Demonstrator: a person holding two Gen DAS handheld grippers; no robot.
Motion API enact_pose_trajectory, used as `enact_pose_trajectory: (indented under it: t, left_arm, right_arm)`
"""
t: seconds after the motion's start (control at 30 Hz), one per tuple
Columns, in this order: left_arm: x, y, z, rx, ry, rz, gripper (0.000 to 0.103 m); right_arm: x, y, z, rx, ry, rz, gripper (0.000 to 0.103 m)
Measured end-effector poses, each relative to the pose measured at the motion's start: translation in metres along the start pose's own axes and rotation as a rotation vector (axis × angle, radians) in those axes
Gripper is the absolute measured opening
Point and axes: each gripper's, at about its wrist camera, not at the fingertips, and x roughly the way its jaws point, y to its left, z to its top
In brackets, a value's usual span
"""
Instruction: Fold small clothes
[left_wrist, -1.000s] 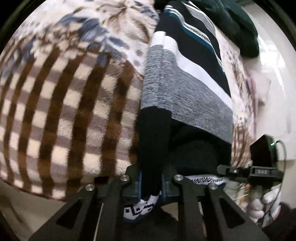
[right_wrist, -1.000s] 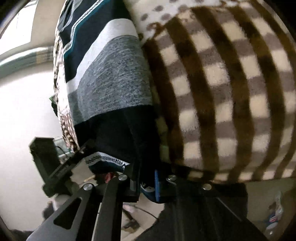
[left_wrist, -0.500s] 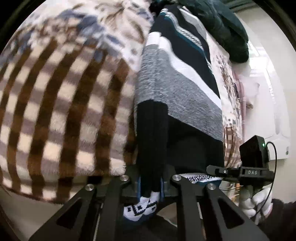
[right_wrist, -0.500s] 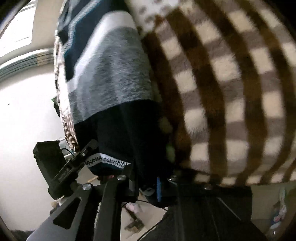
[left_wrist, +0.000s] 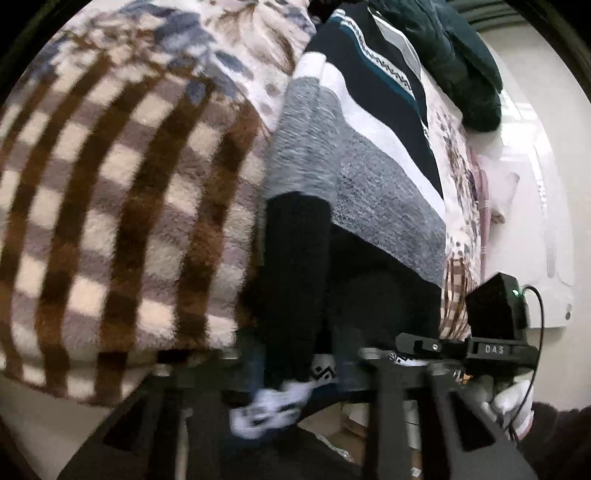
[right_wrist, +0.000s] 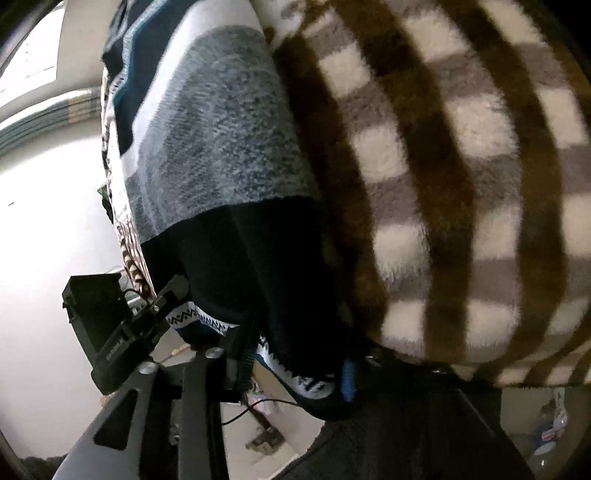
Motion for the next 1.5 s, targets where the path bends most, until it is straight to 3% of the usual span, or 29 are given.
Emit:
enact_pose_trajectory:
  t: [0.23,0.4,0.5,0.63,0.73,0.77,0.8,0.83,0.87,0.9,1.0,1.07,1.23,1.33,1.37,1.4,1.43,1.47,1.5]
  left_arm:
    - [-0.062,-0.053,0.028,0.002,-0.147,-0.11,0.01]
    - [-0.104,-0.108,0.095,0.042,-0.28,-0.241,0.01]
    - [-0.113,-0.131,0.16,0.083,-0.351,-0.271,0.01]
    - [-0.114,-0.146,0.264,0.084,-0.397,-0.279,0.01]
    - [-0.097,-0.146,0.331,0.067,-0.365,-0.291,0.013]
    - [-0.088,-0.143,0.356,0.057,-0.347,-0.287,0.024]
    - [-0.08,-0.139,0.376,0.045,-0.327,-0.285,0.043]
    - [-0.072,-0.133,0.393,0.028,-0.305,-0.264,0.052]
    - [-0.068,-0.126,0.403,0.013,-0.299,-0.257,0.058]
    - [-0.069,-0.121,0.407,0.004,-0.302,-0.268,0.058]
    - [-0.068,-0.1,0.409,-0.02,-0.297,-0.267,0.065]
    - [-0.064,-0.091,0.404,-0.008,-0.293,-0.223,0.073]
    - [-0.003,-0.079,0.411,0.034,-0.154,-0.054,0.073]
    - [0.015,-0.081,0.421,0.044,-0.164,-0.01,0.071]
    - [0.016,-0.085,0.426,0.069,-0.191,-0.016,0.062]
    - [0.016,-0.089,0.429,0.091,-0.2,-0.012,0.032]
    - [0.016,-0.095,0.431,0.112,-0.197,-0.002,0.017]
    - [0.015,-0.101,0.431,0.138,-0.197,-0.005,0.017]
    - [0.01,-0.107,0.433,0.166,-0.21,-0.011,0.017]
  right_arm:
    - [-0.068,0.051,-0.002,-0.092,-0.122,0.097,0.013]
    - [-0.137,0.112,0.039,-0.176,-0.257,0.158,0.013]
    - [-0.165,0.147,0.086,-0.18,-0.328,0.205,0.013]
    - [-0.19,0.197,0.188,-0.175,-0.442,0.214,0.013]
    - [-0.192,0.226,0.267,-0.146,-0.504,0.2,0.013]
    - [-0.19,0.232,0.304,-0.135,-0.514,0.191,0.015]
    - [-0.188,0.236,0.331,-0.121,-0.511,0.166,0.019]
    - [-0.182,0.24,0.352,-0.102,-0.502,0.135,0.027]
    - [-0.179,0.238,0.37,-0.072,-0.488,0.099,0.047]
    - [-0.179,0.234,0.381,-0.049,-0.497,0.075,0.057]
    - [-0.179,0.226,0.383,-0.069,-0.517,0.029,0.064]
    - [-0.171,0.219,0.381,-0.083,-0.513,-0.001,0.064]
    - [-0.131,0.202,0.405,-0.064,-0.447,-0.077,0.064]
    - [-0.111,0.197,0.429,-0.051,-0.416,-0.123,0.064]
    - [-0.104,0.196,0.436,-0.048,-0.406,-0.139,0.062]
    - [-0.099,0.195,0.442,-0.051,-0.4,-0.149,0.046]
    - [-0.096,0.197,0.444,-0.066,-0.402,-0.168,0.03]
    - [-0.098,0.2,0.442,-0.088,-0.418,-0.183,0.008]
    - [-0.101,0.202,0.438,-0.103,-0.45,-0.186,0.008]
